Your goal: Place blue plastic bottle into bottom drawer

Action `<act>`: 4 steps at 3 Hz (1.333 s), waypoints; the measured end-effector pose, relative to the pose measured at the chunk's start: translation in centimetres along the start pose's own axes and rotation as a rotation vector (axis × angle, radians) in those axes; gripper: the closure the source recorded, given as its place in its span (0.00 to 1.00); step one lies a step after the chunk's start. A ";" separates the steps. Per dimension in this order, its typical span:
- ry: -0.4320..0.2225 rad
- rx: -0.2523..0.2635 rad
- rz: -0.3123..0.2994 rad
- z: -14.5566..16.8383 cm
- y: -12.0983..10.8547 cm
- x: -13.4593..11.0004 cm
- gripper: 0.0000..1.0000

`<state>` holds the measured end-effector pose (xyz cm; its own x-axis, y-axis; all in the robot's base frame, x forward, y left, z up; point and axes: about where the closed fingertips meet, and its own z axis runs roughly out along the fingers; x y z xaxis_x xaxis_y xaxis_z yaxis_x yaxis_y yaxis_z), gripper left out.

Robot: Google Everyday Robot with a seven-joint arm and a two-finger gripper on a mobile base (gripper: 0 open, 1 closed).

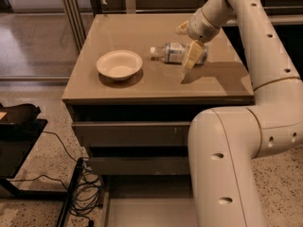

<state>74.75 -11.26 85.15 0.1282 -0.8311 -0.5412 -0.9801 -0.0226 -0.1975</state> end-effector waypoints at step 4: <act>0.044 0.046 0.087 1.4 -1.4 3.4 0.42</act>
Offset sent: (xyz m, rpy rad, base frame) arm 0.0784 -0.0988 0.0206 -0.1062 0.1884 -0.0541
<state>76.77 -13.28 82.44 0.0351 -0.8526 -0.5214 -0.9790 0.0756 -0.1894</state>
